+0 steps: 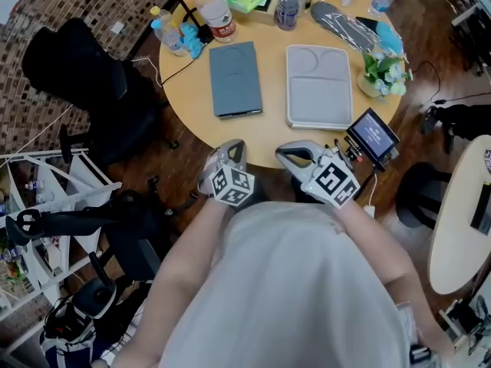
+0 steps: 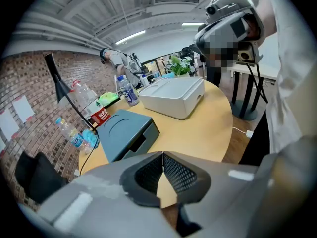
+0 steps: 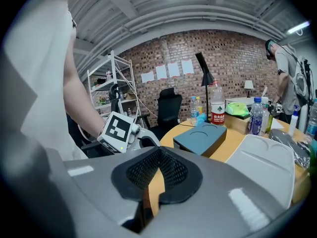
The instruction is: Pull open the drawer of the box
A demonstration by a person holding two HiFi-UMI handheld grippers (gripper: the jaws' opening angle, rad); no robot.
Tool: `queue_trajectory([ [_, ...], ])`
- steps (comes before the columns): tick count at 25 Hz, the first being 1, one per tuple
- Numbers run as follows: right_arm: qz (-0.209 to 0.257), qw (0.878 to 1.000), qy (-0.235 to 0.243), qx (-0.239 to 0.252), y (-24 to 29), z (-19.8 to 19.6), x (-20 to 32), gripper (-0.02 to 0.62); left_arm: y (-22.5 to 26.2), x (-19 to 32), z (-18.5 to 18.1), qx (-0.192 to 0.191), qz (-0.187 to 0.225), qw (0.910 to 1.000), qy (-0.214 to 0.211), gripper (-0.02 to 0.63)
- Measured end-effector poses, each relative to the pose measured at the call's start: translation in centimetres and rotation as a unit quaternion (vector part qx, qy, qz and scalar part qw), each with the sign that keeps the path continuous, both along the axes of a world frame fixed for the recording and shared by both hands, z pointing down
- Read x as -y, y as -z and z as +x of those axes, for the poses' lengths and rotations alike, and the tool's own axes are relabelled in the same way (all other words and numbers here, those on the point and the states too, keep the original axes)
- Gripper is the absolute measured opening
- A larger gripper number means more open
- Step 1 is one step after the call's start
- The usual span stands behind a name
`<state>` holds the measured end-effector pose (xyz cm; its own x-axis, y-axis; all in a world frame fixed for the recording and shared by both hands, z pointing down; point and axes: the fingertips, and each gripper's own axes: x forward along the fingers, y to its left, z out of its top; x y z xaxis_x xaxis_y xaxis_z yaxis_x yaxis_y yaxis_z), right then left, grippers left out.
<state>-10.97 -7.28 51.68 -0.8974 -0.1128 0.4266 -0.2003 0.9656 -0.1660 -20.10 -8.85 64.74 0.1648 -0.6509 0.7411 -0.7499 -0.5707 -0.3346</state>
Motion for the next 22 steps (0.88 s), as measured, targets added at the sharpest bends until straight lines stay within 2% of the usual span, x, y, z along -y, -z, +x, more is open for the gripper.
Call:
queue_trajectory([
  [7, -0.004, 1.0, -0.004, -0.007, -1.3, -1.0, -0.1, 0.006, 0.1, 2.0, 0.1, 0.008, 0.017, 0.9996, -0.021, 0.008],
  [10, 0.0, 1.0, -0.001, -0.014, -1.7, -1.5, -0.3, 0.006, -0.2, 2.4, -0.5, 0.023, 0.017, 0.9992, -0.027, 0.008],
  [17, -0.001, 0.999, -0.001, -0.033, -2.6, -0.6, -0.3, 0.006, -1.7, 3.8, -0.6, 0.126, 0.029, 0.9897, -0.063, 0.012],
  [22, 0.005, 1.0, -0.012, -0.022, -2.8, -0.6, 0.8, 0.006, -2.8, 5.2, -0.4, 0.167, 0.023, 0.9819, -0.086, 0.06],
])
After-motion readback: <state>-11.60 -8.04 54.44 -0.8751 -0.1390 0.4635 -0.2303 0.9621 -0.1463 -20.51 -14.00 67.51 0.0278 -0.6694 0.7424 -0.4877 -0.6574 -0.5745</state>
